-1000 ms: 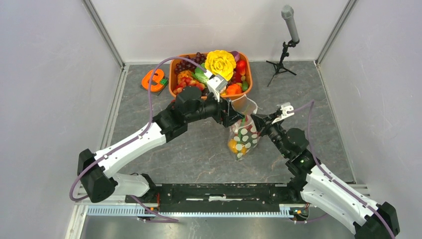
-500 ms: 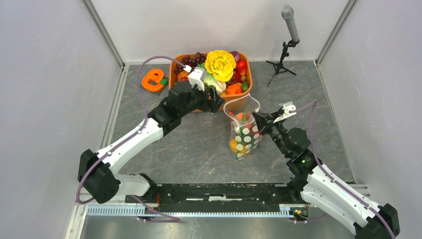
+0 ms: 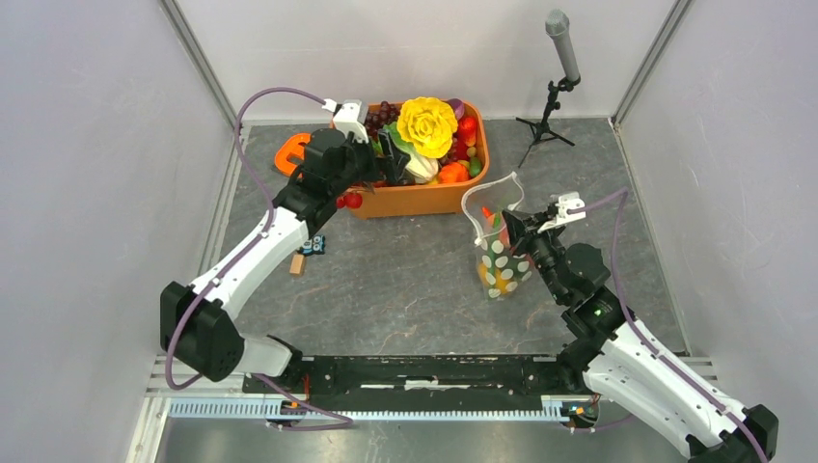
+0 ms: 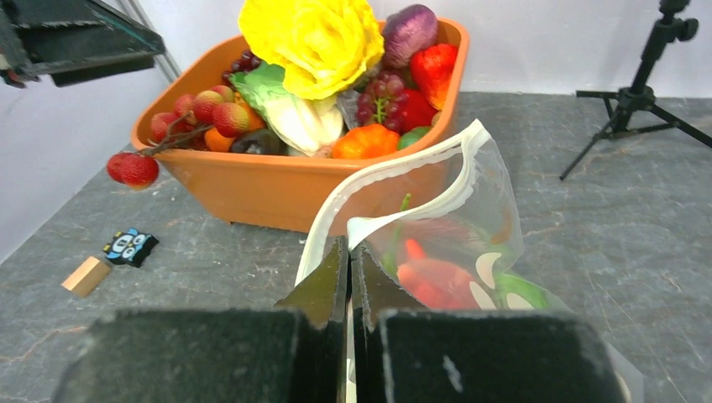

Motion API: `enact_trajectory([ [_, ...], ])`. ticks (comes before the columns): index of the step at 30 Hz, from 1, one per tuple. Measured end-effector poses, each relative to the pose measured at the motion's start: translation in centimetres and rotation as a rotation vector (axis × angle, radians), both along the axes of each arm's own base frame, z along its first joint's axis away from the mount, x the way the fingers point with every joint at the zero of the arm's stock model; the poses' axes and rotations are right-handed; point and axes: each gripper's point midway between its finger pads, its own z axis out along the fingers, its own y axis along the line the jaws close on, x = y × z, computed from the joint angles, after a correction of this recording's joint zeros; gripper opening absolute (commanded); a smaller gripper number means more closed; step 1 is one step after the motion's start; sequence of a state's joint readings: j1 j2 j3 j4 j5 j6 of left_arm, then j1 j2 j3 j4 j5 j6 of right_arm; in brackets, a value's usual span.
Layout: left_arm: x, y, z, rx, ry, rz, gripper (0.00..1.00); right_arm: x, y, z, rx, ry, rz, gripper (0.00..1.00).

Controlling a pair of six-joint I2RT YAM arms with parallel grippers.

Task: Place the food in the zip-top bag and seal the zipper
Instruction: Pick up the fake fruit from the bin.

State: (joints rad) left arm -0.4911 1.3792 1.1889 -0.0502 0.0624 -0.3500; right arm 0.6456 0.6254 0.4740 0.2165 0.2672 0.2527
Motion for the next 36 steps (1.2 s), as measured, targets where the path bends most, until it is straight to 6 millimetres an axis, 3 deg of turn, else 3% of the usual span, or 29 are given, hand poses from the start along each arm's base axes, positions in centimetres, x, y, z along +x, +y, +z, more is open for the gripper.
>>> enact_trajectory([
  [3, 0.1, 0.1, 0.0, -0.006, 0.001, -0.013, 0.89, 0.2, -0.6, -0.6, -0.013, 0.022, -0.033, 0.01],
  [7, -0.5, -1.6, -0.1, -0.030, 0.005, -0.116, 0.87, 0.5, -1.0, -1.3, -0.021, 0.044, -0.066, 0.00],
  [16, -0.9, -8.4, -3.5, -0.013, 0.068, -0.337, 0.81, 0.7, -1.3, -2.0, -0.034, 0.069, -0.090, 0.01],
  [19, 0.4, -11.5, -3.6, -0.002, 0.066, -0.380, 0.78, 0.6, -1.5, -1.8, -0.027, 0.064, -0.097, 0.01],
  [23, 3.1, -14.3, -4.1, 0.025, 0.048, -0.381, 0.77, 0.5, -1.7, -1.7, -0.025, 0.063, -0.101, 0.01],
  [31, 4.7, -13.3, -11.4, 0.196, 0.150, -0.324, 0.82, 0.2, -2.0, -1.6, -0.023, 0.061, -0.104, 0.01],
  [36, 5.4, -13.6, -11.8, 0.249, 0.133, -0.334, 0.84, 0.3, -1.7, -1.9, -0.024, 0.073, -0.098, 0.01],
])
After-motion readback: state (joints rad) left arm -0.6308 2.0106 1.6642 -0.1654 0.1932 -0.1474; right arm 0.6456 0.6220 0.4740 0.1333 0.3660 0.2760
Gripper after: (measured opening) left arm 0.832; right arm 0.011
